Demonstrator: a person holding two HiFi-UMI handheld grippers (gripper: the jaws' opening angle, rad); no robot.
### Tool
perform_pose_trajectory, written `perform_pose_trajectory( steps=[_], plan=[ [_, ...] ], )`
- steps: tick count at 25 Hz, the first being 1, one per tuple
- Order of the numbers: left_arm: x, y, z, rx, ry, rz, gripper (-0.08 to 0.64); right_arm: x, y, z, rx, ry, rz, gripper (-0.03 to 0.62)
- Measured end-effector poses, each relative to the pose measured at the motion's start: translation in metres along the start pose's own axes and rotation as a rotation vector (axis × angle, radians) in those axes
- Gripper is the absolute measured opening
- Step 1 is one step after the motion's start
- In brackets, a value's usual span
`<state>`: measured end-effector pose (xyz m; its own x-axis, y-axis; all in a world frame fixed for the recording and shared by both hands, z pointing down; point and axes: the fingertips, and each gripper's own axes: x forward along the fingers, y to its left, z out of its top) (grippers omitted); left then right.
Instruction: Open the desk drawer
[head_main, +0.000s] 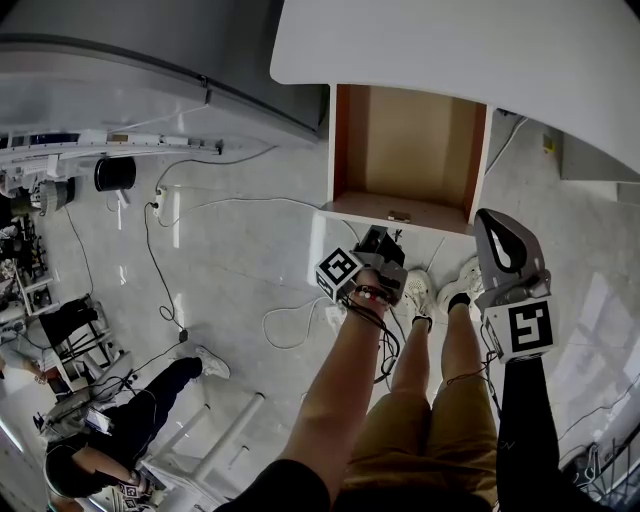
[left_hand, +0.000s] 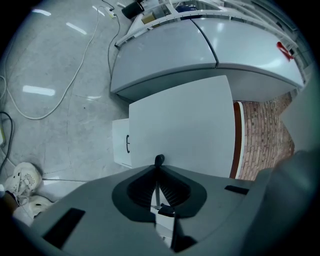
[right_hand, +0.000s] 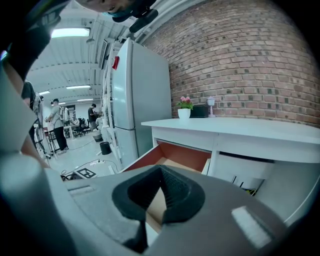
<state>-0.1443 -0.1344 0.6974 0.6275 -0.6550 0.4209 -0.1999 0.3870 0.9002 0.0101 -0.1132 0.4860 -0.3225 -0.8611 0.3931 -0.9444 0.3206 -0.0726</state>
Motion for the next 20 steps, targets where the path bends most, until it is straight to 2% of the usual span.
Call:
perform_pose_trajectory(
  steps=[20],
  plan=[
    [-0.004,0.005,0.002,0.0,0.01,-0.011,0.028,0.007,0.012,-0.002,0.0,0.013,0.004,0.0]
  ],
)
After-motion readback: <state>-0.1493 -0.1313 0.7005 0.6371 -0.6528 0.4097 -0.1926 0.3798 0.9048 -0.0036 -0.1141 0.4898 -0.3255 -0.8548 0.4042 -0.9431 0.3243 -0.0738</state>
